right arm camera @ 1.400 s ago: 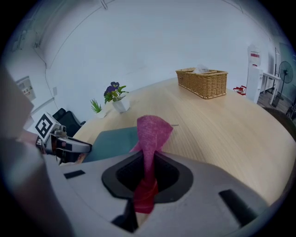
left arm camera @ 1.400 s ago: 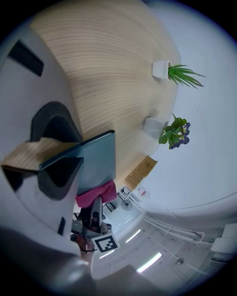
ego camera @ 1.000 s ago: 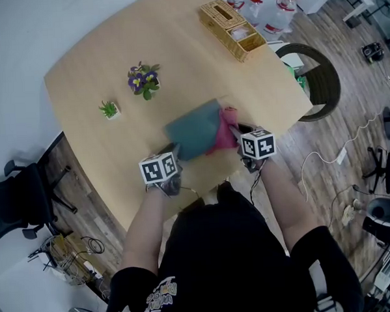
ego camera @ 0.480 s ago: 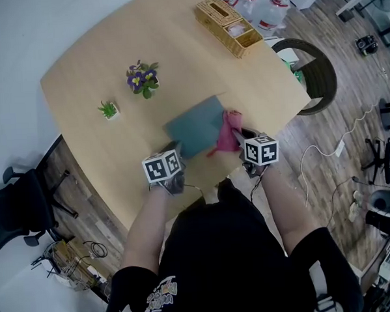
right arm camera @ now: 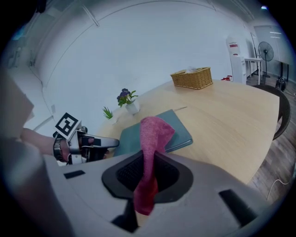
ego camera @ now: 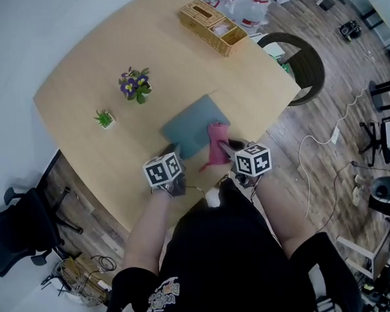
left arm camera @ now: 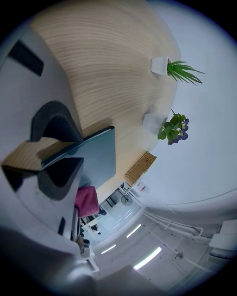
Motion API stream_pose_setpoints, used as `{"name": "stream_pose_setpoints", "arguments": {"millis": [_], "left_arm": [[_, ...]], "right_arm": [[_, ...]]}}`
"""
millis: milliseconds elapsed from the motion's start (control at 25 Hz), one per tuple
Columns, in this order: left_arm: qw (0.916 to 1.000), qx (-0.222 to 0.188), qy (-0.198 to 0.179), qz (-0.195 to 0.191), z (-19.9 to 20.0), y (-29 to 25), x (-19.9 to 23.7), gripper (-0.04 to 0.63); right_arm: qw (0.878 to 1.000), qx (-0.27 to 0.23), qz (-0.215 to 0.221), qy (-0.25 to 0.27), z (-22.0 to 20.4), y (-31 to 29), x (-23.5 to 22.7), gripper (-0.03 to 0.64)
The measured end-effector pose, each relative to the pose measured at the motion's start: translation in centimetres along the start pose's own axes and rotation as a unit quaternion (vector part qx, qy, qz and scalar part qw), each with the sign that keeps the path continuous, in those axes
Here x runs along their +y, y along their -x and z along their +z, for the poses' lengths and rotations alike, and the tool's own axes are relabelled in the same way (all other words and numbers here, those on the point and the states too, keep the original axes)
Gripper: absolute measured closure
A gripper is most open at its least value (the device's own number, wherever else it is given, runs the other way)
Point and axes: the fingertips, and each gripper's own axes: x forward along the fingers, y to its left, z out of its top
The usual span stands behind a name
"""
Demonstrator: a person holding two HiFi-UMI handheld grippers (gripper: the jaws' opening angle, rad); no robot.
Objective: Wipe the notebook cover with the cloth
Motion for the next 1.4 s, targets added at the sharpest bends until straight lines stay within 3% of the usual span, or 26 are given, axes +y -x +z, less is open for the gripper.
{"name": "stream_pose_setpoints", "arguments": {"millis": [200, 400, 600, 800, 1080, 1400], "left_arm": [[0.9995, -0.026, -0.016, -0.002, -0.4, 2.0, -0.3, 0.499], [0.9940, -0.069, -0.084, 0.013, -0.3, 5.4, -1.9, 0.512], [0.9790, -0.140, -0.138, 0.054, 1.1, 9.3, -5.6, 0.563], [0.9589, -0.207, -0.182, 0.068, 0.5, 12.3, -13.1, 0.578], [0.9373, -0.281, -0.172, 0.114, -2.7, 16.1, -22.3, 0.581], [0.9367, -0.285, -0.155, 0.133, -7.8, 17.9, -26.1, 0.581]], "right_arm": [[0.998, -0.034, 0.041, 0.031, 1.4, 1.6, 3.4, 0.560], [0.992, -0.062, 0.087, 0.066, 3.8, 3.4, 5.6, 0.561], [0.980, -0.080, 0.147, 0.106, 5.5, 6.2, 6.9, 0.560], [0.962, -0.096, 0.207, 0.147, 5.7, 11.4, 6.5, 0.561], [0.940, -0.107, 0.270, 0.180, 4.4, 18.9, 4.4, 0.561], [0.928, -0.094, 0.304, 0.195, 1.5, 22.6, 4.9, 0.561]]}}
